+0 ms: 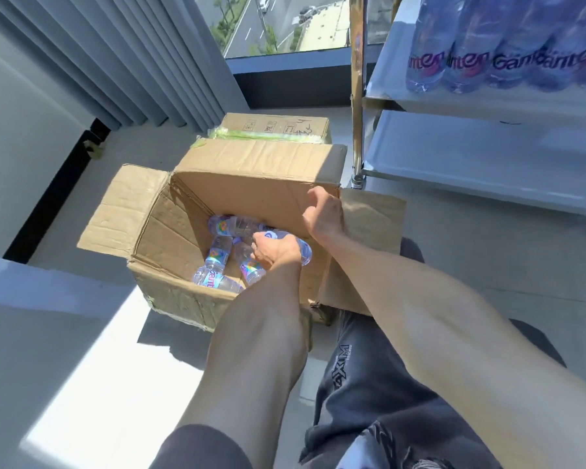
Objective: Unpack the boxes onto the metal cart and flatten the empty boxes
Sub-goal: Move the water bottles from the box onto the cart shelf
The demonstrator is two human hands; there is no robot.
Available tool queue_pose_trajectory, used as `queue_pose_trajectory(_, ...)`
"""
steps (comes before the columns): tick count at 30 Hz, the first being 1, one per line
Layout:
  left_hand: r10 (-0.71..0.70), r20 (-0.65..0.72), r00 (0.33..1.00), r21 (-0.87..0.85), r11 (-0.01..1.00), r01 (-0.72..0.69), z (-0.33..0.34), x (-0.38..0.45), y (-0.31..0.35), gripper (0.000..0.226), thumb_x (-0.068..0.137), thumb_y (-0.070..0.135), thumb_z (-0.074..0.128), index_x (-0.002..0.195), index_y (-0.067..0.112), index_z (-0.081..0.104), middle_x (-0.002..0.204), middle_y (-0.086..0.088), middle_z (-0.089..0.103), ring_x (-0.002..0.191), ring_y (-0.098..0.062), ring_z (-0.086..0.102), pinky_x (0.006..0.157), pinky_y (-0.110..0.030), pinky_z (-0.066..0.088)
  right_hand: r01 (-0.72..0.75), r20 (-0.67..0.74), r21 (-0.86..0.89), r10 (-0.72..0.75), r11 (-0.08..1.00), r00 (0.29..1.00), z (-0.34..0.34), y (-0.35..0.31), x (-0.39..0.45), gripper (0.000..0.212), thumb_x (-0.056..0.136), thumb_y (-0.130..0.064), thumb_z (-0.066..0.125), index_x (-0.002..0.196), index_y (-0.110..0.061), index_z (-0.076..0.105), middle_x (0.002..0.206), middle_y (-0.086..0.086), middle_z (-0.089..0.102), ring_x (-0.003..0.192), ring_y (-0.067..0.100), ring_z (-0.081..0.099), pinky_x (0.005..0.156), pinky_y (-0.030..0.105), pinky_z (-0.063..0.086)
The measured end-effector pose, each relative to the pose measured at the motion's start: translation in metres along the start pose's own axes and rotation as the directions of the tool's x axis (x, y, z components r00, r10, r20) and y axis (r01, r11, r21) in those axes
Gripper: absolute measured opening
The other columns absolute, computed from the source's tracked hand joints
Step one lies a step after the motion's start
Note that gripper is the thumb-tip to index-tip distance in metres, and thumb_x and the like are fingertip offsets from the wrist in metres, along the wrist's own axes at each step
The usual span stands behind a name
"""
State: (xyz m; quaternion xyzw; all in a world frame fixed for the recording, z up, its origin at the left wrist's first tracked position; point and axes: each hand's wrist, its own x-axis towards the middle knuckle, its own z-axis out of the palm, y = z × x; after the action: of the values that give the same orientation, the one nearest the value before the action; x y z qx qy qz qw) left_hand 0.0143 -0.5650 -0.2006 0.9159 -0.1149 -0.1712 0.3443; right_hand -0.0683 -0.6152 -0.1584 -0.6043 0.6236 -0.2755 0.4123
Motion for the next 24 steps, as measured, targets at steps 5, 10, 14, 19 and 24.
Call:
queue_pose_trajectory(5,0.222,0.032,0.975,-0.004,0.975,-0.222,0.000,-0.024,0.014,0.030,0.074,0.014,0.065,0.103,0.015,0.060,0.111,-0.008,0.060,0.110,-0.030,0.049,0.094,-0.033,0.039,-0.031,-0.079,0.054,0.035,0.998,0.996,-0.012,0.006,-0.016,0.045,0.078,0.006,0.045,0.117,-0.009,0.063,0.112,0.009,0.069,0.106,0.030,0.060,0.084,0.028,0.041)
queue_pose_trajectory(10,0.342,0.011,0.940,-0.176,0.926,-0.335,-0.015,-0.061,0.044,0.033,0.065,0.014,0.070,0.097,0.015,0.061,0.103,-0.006,0.060,0.100,-0.028,0.048,0.090,-0.035,0.042,-0.113,-0.170,0.179,0.144,0.977,0.975,-0.041,0.016,-0.038,0.029,0.083,-0.006,0.051,0.105,-0.015,0.067,0.105,0.004,0.069,0.099,0.026,0.061,0.071,0.023,0.034)
queue_pose_trajectory(14,0.481,-0.199,0.854,-0.303,0.799,-0.520,-0.018,-0.092,0.077,0.017,0.062,0.013,0.064,0.079,0.008,0.062,0.082,-0.009,0.059,0.083,-0.035,0.054,0.081,-0.040,0.042,-0.064,-0.250,0.340,0.156,0.938,0.956,-0.074,0.014,-0.052,0.029,0.091,-0.008,0.049,0.113,-0.012,0.067,0.116,0.006,0.068,0.110,0.025,0.060,0.084,0.025,0.042)
queue_pose_trajectory(19,0.644,-0.263,0.718,-0.389,0.610,-0.690,-0.040,-0.137,0.103,0.028,0.056,0.018,0.069,0.083,0.013,0.066,0.080,0.006,0.054,0.076,-0.022,0.053,0.074,-0.037,0.048,0.097,-0.320,0.432,0.052,0.897,0.946,-0.131,0.013,-0.061,0.045,0.085,0.008,0.040,0.120,-0.008,0.062,0.116,0.003,0.066,0.113,0.019,0.060,0.092,0.023,0.044)
queue_pose_trajectory(24,0.770,-0.044,0.637,-0.487,0.540,-0.687,-0.063,-0.164,0.118,0.035,0.051,0.024,0.073,0.083,0.011,0.068,0.073,0.007,0.059,0.062,-0.004,0.047,0.060,-0.021,0.042,0.189,-0.292,0.481,-0.047,0.856,0.955,-0.173,0.012,-0.083,0.029,0.090,-0.002,0.048,0.110,-0.006,0.068,0.106,0.002,0.071,0.096,0.009,0.062,0.076,0.010,0.045)
